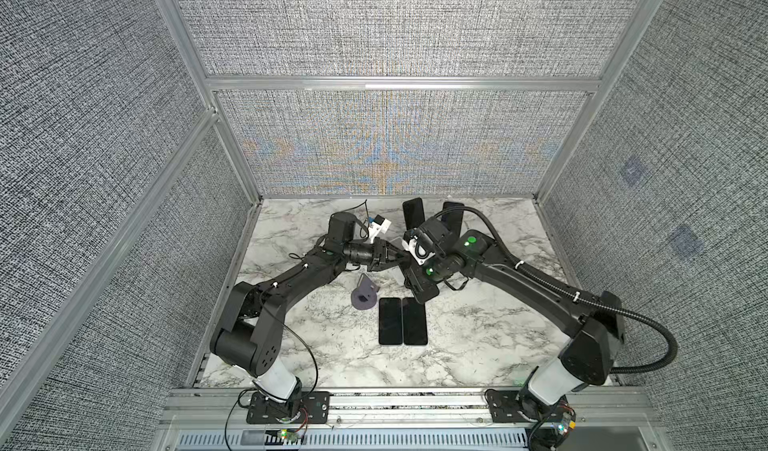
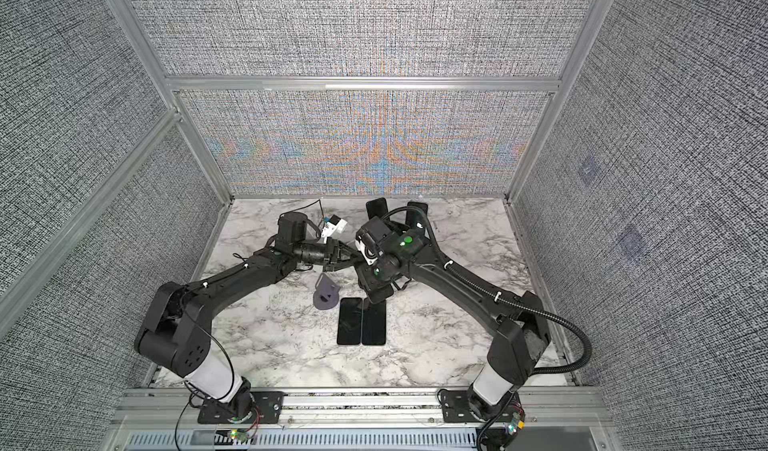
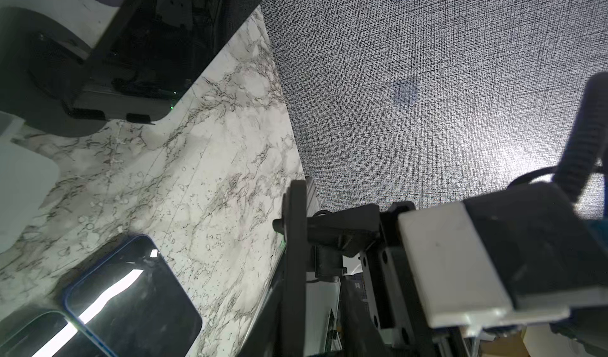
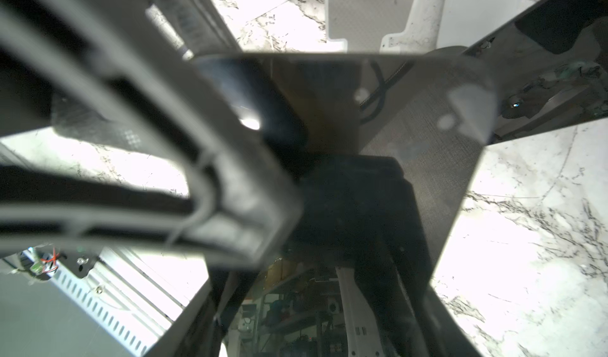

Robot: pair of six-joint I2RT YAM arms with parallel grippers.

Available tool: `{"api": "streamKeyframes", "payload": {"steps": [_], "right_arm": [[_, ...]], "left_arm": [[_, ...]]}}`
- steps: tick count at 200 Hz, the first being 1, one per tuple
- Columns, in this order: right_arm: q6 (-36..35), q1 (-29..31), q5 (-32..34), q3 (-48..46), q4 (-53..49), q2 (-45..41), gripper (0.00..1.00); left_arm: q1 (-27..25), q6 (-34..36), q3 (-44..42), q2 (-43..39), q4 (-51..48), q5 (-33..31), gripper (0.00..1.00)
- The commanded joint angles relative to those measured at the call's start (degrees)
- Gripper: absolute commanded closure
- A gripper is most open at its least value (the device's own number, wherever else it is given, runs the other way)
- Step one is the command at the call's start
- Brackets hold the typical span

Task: Remove the phone from the phone stand
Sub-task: 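Grasp the black phone with the right gripper and open the left gripper, then lower the black phone with the right gripper while the left reaches to the stands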

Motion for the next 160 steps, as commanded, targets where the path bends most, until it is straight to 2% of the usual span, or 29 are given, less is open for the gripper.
{"api": "streamKeyframes", "payload": {"steps": [1, 19, 46, 88, 106, 115, 137, 160], "right_arm": [[1.2, -0.6, 0.2, -0.5, 1.2, -0.5, 0.55], [1.4, -1.0, -0.1, -1.2, 1.7, -1.1, 0.57], [1.8, -1.3, 0.2, -1.7, 1.3, -2.2, 0.58], [3.8, -2.9, 0.5, -4.2, -1.0, -5.8, 0.62], [5.1, -4.2, 0.7, -6.3, -2.8, -8.0, 0.63], [6.2, -4.9, 0.9, -7.5, -4.3, -8.9, 0.64], [9.9, -6.2, 2.4, -11.7, -5.9, -11.2, 0.66], [13.6, -6.5, 2.3, -17.5, -5.0, -13.4, 0.66]], "left_arm": [[0.0, -0.1, 0.0, -0.5, 2.0, 1.1, 0.60], [0.0, 0.1, -0.1, -0.6, 1.4, 0.8, 0.49], [0.0, 1.7, 0.2, -0.7, -1.0, -0.3, 0.38], [2.1, 8.5, 3.5, -1.6, -9.7, -3.0, 0.35], [4.0, 14.9, 7.3, -1.8, -17.3, -5.0, 0.36], [4.9, 20.6, 10.2, -1.5, -23.2, -7.0, 0.36], [5.3, 35.9, 19.0, 1.1, -39.1, -16.5, 0.38], [5.3, 43.7, 25.5, 5.0, -46.9, -24.0, 0.38]]}}
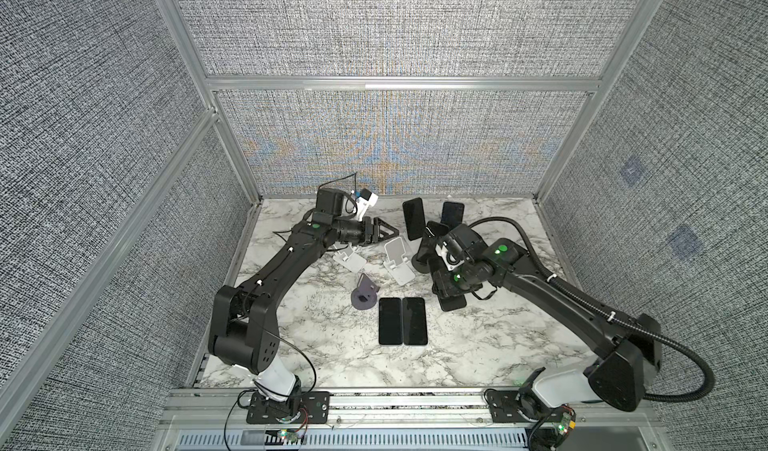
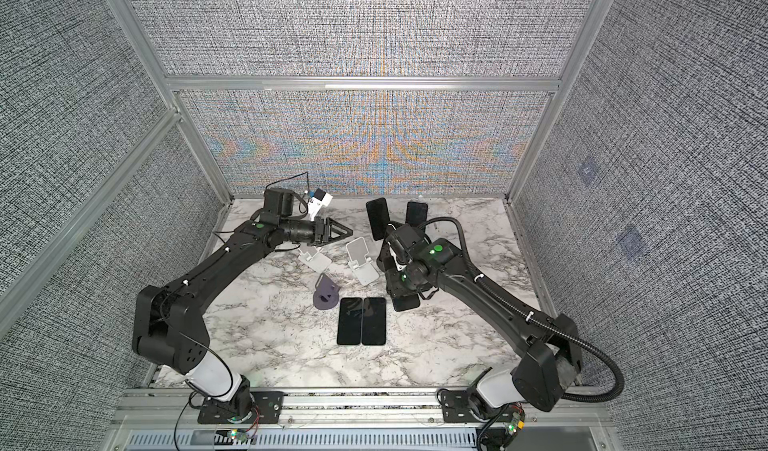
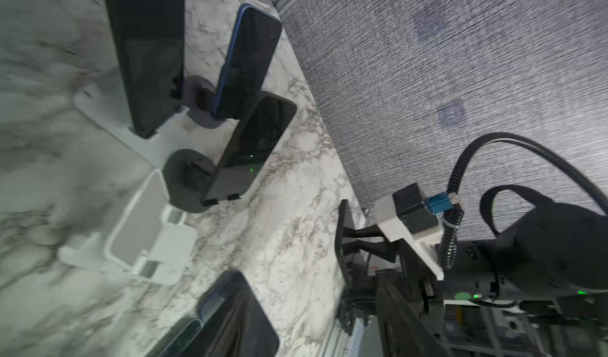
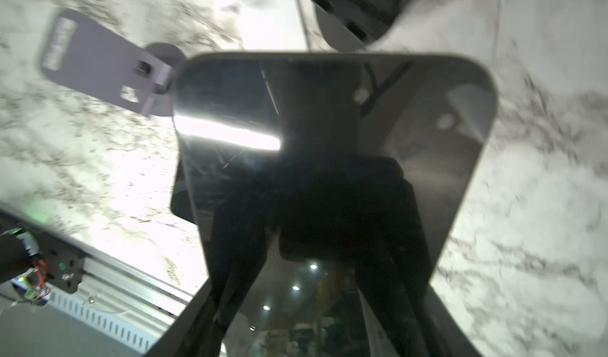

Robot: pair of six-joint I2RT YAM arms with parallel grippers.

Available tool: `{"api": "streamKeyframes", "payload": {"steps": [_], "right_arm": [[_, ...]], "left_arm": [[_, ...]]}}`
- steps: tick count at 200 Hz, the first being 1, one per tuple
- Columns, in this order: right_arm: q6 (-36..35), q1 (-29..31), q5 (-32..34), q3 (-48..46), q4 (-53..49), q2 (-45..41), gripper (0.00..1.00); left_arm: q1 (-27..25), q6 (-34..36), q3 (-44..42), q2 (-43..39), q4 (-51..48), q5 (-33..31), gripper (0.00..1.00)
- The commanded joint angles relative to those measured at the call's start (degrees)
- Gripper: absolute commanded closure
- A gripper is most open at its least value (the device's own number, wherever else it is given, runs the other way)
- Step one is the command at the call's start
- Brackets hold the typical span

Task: Remove the phone from the phone stand
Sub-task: 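Lower the black phone with the right gripper while the left reaches to the stands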

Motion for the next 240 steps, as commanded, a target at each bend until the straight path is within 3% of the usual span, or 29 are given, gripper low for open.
{"api": "streamKeyframes", "payload": {"steps": [1, 46, 80, 97, 168, 219, 240], "right_arm": [[5.3, -0.1, 0.3, -4.3, -0.9, -1.9, 0.67], [8.5, -0.3, -2.9, -12.2, 4.9, -3.8, 0.67], [8.3, -1.4, -4.1, -14.8, 7.6, -3.0, 0.67], [7.8, -2.3, -4.9, -15.4, 8.9, -3.0, 0.68], [7.1, -3.4, -5.5, -18.9, 11.1, -2.7, 0.68], [5.7, -3.6, -5.6, -18.1, 11.3, -2.0, 0.68], [6.1, -3.6, -5.7, -18.3, 11.6, -2.1, 0.68]], "left_arm": [[0.0, 15.1, 4.9, 3.0, -15.5, -10.9, 0.38], [-0.9, 22.2, 10.8, 10.0, -17.9, -17.7, 0.37], [-1.1, 23.7, 16.4, 16.8, -19.4, -14.6, 0.34], [-2.1, 25.6, 20.0, 20.5, -22.4, -16.9, 0.34], [-3.5, 26.8, 26.9, 27.9, -26.1, -18.4, 0.62], [-3.5, 26.8, 28.1, 28.4, -26.7, -17.2, 0.98], [-3.4, 26.6, 29.7, 28.4, -27.1, -17.5, 1.00]]}}
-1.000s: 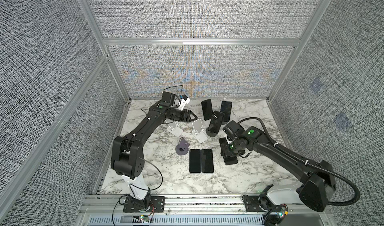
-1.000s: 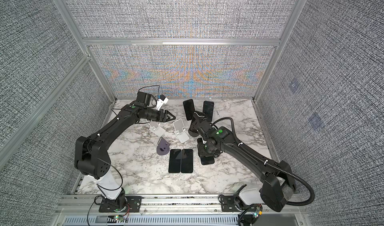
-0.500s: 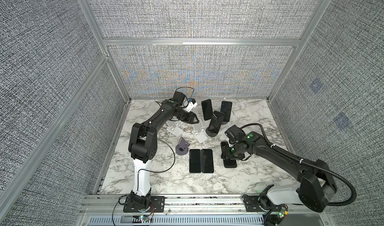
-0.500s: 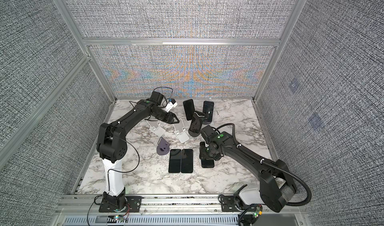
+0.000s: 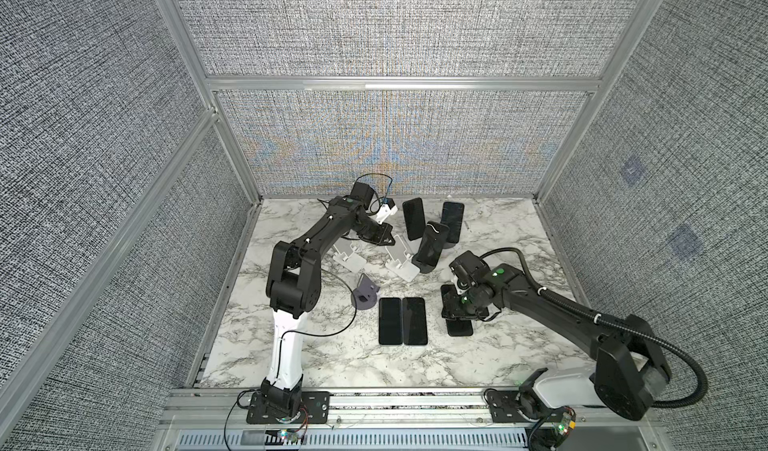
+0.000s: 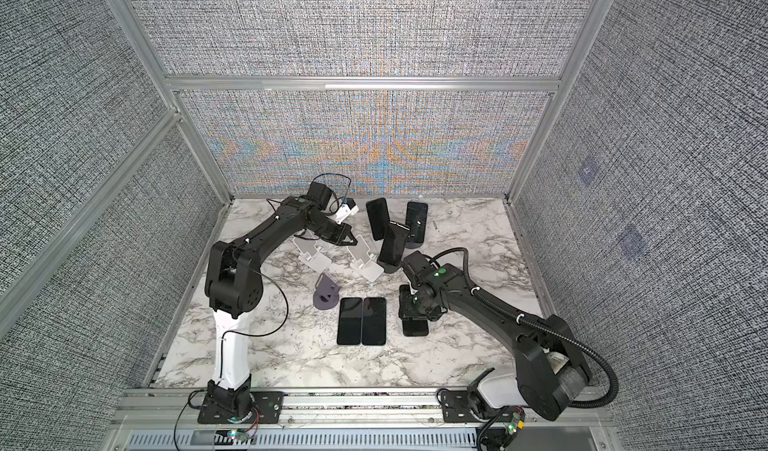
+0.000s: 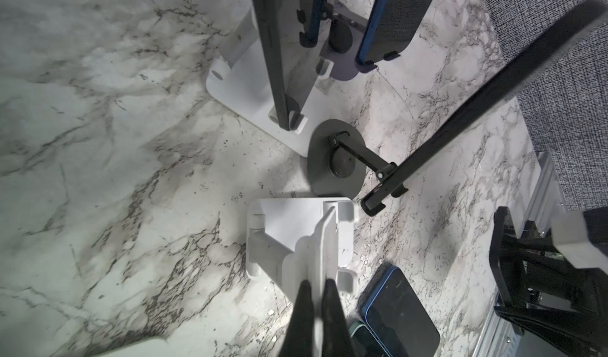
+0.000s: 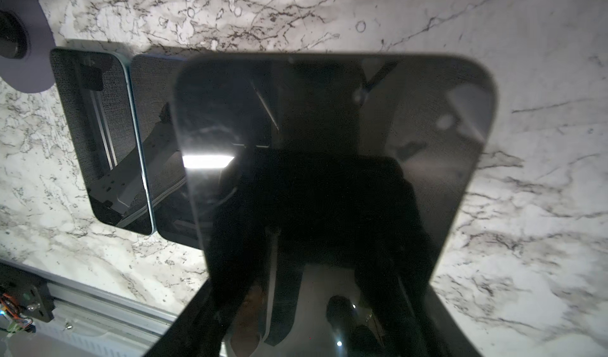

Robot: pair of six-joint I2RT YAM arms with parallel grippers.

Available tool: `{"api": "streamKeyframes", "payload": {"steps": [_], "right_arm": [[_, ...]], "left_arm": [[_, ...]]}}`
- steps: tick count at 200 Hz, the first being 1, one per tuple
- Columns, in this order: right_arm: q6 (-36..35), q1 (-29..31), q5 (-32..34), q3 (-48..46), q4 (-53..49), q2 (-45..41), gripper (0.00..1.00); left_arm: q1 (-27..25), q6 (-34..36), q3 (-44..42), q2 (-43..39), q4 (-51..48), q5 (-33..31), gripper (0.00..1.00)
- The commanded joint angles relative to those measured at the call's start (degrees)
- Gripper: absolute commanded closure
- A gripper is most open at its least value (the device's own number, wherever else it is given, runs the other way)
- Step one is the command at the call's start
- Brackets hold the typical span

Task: Remove the phone from the phone stand
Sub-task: 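Lower the black phone with the right gripper while the left reaches to the stands, then lay the black phone flat beside the blue-edged phone while the left arm draws back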

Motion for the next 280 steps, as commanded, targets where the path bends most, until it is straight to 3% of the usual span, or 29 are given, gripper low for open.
{"api": "streamKeyframes", "payload": {"steps": [1, 94, 209, 280], "right_arm": [[-0.4, 0.1, -0.1, 0.2, 0.9, -0.2, 0.68], [5.3, 3.5, 3.0, -1.0, 2.4, 2.2, 0.68], [9.2, 7.2, 3.8, -0.5, 7.3, 9.6, 0.67], [11.6, 8.3, 4.7, -0.6, 8.5, 13.0, 0.59]], "left_arm": [[0.1, 0.3, 1.6, 0.2, -1.5, 0.2, 1.00], [7.9, -5.7, 15.5, 4.1, -6.0, -3.8, 1.00], [10.5, -7.3, 17.9, 7.8, -5.8, -11.9, 1.00], [10.9, -8.3, 17.5, 7.4, -6.1, -12.3, 0.63]]}}
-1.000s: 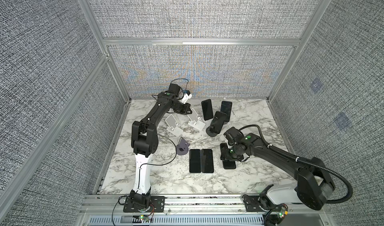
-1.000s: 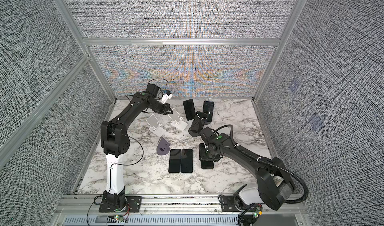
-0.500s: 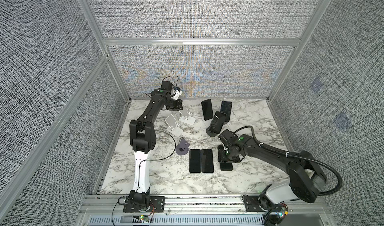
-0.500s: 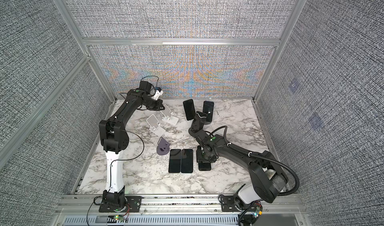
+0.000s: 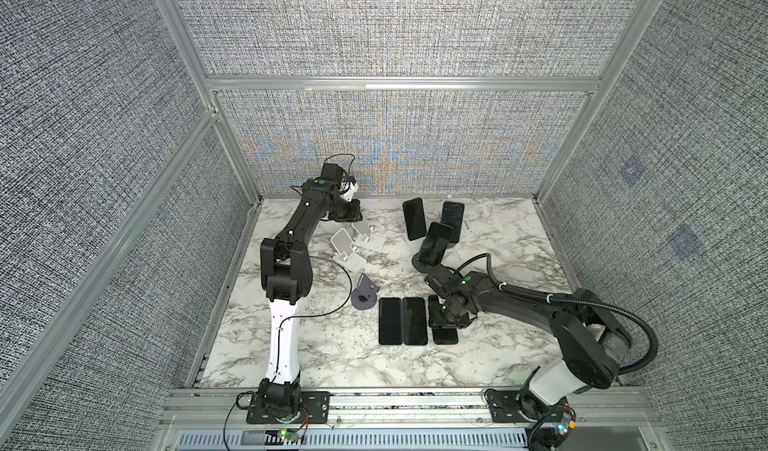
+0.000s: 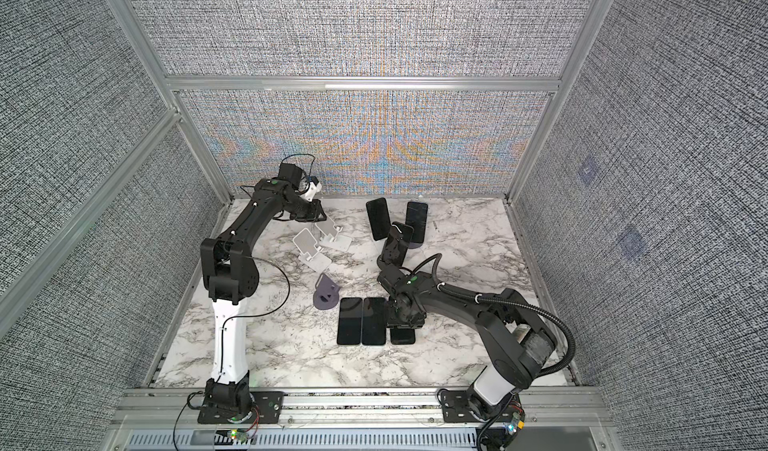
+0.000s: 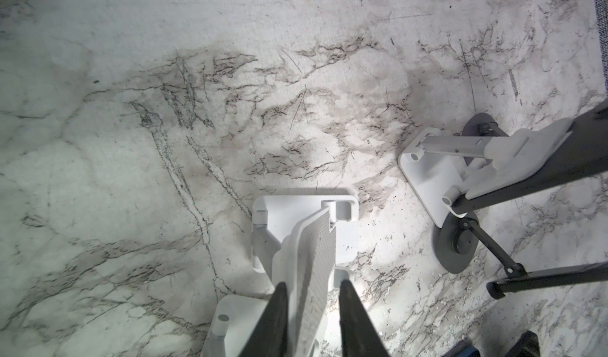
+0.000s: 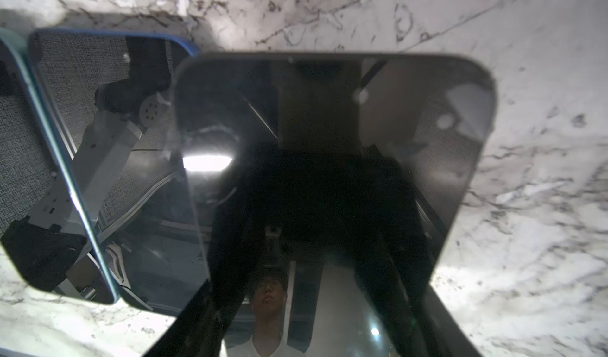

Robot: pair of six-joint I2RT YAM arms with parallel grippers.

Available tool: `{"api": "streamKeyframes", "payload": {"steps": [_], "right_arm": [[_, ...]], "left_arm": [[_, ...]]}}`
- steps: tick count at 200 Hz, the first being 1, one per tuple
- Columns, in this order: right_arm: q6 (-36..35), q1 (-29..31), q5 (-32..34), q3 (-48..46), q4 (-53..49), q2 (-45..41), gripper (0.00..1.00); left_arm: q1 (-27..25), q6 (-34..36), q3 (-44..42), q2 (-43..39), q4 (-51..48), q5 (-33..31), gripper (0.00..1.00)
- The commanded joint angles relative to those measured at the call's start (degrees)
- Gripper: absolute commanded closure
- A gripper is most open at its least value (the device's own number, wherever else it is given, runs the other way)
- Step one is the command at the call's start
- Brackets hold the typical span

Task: Remove the phone from the phone stand
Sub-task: 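Lay the black phone flat beside the blue-edged phone while the left arm draws back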

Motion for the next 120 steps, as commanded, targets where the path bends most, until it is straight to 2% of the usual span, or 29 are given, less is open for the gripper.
{"api": "streamKeyframes", "payload": {"steps": [1, 47, 120], "right_arm": [[1.4, 0.4, 0.6, 0.2, 0.4, 0.7, 0.58], [2.3, 1.2, 0.2, 0.0, 1.5, 2.3, 0.50], [4.0, 1.6, -1.8, -0.7, 3.4, 2.7, 0.37]], "left_arm": [[0.0, -0.1, 0.0, -0.8, 0.0, 0.5, 0.63], [0.0, 0.5, -0.3, -2.9, -0.6, 0.7, 0.48], [-0.1, 0.9, -1.1, -7.1, -1.5, 2.5, 0.46]]}}
